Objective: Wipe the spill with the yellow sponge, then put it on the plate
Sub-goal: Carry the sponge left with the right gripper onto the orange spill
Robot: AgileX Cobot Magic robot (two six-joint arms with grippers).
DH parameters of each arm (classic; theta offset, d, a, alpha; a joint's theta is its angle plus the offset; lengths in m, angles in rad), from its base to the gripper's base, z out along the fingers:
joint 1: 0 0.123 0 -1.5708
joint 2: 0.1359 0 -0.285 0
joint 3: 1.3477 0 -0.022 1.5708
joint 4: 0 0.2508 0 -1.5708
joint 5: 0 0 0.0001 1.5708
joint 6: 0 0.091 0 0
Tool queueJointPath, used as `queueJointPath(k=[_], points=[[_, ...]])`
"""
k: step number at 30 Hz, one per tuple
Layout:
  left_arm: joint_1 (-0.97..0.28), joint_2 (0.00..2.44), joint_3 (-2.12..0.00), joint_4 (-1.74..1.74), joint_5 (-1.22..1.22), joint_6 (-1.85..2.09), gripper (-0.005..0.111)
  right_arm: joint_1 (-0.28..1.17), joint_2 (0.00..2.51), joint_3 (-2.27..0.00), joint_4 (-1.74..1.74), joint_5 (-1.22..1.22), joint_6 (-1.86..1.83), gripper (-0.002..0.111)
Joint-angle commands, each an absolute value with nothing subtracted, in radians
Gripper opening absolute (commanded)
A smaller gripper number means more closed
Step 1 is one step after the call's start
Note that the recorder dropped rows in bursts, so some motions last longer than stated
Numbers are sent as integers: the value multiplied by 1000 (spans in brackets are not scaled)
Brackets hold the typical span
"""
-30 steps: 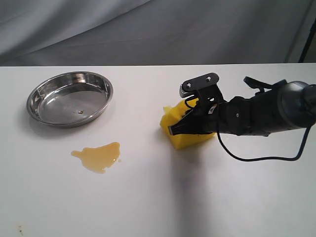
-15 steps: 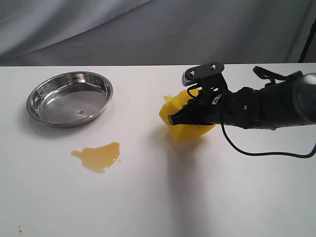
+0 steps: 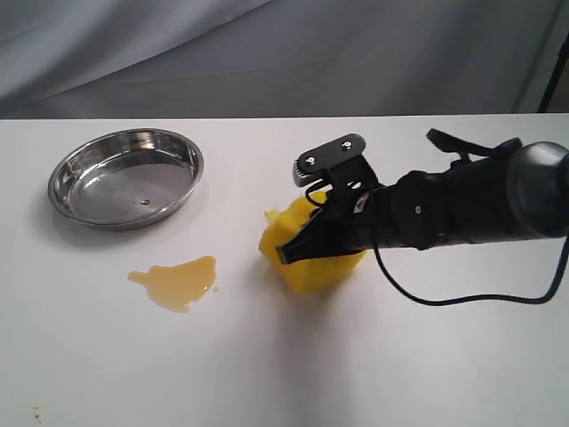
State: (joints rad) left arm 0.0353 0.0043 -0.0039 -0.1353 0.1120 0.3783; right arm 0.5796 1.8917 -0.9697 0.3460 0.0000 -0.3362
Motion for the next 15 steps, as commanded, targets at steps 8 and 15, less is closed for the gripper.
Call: queueJointPath(k=[8, 15], points=[[31, 0, 0, -138, 101, 376, 0, 753, 1938, -1124, 325, -53, -315, 0], [31, 0, 0, -138, 101, 376, 0, 769, 2094, -1334, 325, 139, -315, 0]])
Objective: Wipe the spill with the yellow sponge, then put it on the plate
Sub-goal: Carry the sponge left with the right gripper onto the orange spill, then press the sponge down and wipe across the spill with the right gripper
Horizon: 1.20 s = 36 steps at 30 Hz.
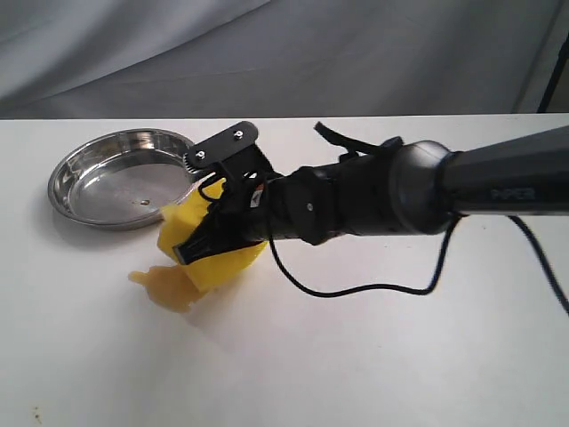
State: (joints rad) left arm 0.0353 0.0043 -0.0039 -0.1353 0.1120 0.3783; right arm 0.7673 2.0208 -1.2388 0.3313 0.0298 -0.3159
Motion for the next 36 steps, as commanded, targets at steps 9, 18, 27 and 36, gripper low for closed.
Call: queueJointPath(k=[9, 18, 27, 36], points=[[31, 0, 0, -138, 101, 376, 0, 783, 2174, -1398, 325, 169, -315, 0], [31, 0, 0, -138, 101, 376, 0, 828, 2218, -1398, 336, 203, -341, 0], [31, 0, 0, -138, 101, 376, 0, 831, 2301, -1555, 392, 472, -336, 0], [31, 0, 0, -138, 101, 376, 0, 831, 2396, -1682, 414, 635, -340, 0]])
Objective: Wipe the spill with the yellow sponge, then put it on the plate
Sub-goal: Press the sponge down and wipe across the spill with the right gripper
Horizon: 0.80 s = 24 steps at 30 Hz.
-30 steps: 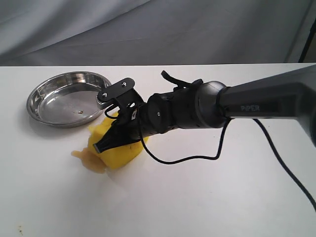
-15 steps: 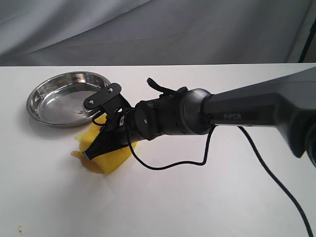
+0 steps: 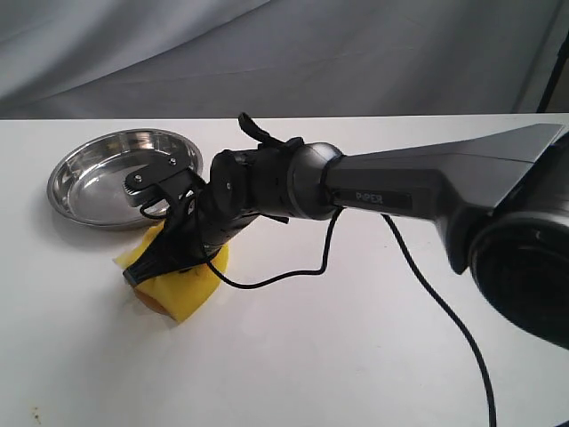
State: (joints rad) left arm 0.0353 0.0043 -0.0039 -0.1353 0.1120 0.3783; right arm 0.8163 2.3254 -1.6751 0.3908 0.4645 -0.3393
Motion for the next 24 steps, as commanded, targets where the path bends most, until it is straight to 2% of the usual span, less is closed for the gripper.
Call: queueJointPath(k=[1, 12, 20, 24], points=[[31, 0, 0, -138, 101, 376, 0, 831, 2396, -1684, 412, 652, -340, 0], [31, 0, 0, -138, 101, 376, 0, 828, 2396, -1701, 430, 761, -359, 0], [31, 0, 0, -138, 101, 376, 0, 828, 2392, -1701, 432, 729, -365, 0], [31, 0, 0, -138, 101, 376, 0, 828, 2302, -1701, 426, 695, -394, 0]])
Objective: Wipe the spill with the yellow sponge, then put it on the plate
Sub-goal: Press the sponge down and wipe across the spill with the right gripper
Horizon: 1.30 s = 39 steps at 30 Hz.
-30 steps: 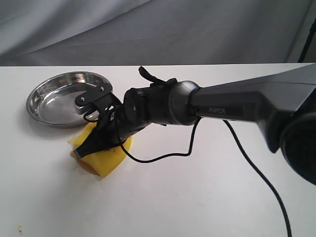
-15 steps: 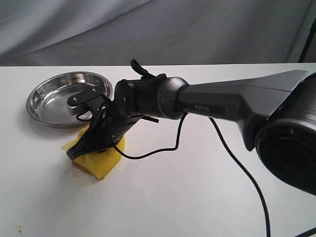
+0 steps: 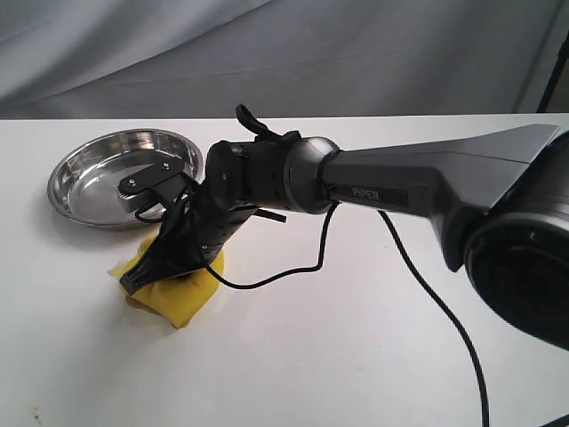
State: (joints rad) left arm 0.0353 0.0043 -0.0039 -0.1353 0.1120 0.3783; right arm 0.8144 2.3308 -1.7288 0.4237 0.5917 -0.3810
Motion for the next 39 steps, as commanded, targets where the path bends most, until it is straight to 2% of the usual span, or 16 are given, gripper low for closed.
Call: queueJointPath(k=[1, 11, 18, 39], points=[[31, 0, 0, -138, 101, 376, 0, 828, 2280, -1701, 424, 693, -394, 0], [31, 0, 0, -138, 101, 376, 0, 828, 2194, -1699, 375, 703, -396, 0], [31, 0, 0, -138, 101, 376, 0, 863, 2334, -1701, 407, 736, -445, 0], [31, 0, 0, -138, 101, 376, 0, 893, 2369, -1701, 437, 356, -471, 0]])
